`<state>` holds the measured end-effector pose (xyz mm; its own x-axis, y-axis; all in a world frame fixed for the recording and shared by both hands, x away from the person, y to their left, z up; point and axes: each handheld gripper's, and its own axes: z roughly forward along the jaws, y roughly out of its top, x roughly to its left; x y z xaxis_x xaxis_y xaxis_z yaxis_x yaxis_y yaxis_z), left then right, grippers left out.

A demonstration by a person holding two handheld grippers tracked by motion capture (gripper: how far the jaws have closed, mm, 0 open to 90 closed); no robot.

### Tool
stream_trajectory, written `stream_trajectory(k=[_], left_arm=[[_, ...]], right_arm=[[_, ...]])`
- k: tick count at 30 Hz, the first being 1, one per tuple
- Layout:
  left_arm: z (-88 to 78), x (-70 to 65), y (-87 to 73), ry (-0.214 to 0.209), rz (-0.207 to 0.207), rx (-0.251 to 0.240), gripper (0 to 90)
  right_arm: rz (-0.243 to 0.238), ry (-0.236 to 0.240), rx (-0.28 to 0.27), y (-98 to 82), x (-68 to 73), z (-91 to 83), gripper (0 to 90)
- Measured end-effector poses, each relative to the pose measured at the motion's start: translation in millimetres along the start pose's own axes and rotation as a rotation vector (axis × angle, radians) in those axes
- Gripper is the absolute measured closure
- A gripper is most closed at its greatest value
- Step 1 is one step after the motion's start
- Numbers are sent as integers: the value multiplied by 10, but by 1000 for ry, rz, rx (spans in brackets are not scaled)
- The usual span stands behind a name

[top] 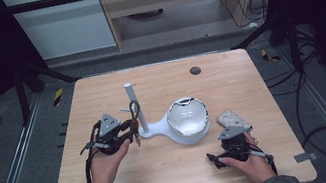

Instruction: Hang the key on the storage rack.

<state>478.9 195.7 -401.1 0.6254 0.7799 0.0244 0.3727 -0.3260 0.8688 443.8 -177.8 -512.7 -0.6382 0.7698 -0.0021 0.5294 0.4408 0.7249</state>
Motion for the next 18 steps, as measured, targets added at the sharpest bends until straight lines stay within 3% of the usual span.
stream_trajectory(k=[18], left_arm=[[100, 8, -1, 2, -17, -7, 652]], right_arm=[[-3, 2, 0, -6, 1, -6, 28]])
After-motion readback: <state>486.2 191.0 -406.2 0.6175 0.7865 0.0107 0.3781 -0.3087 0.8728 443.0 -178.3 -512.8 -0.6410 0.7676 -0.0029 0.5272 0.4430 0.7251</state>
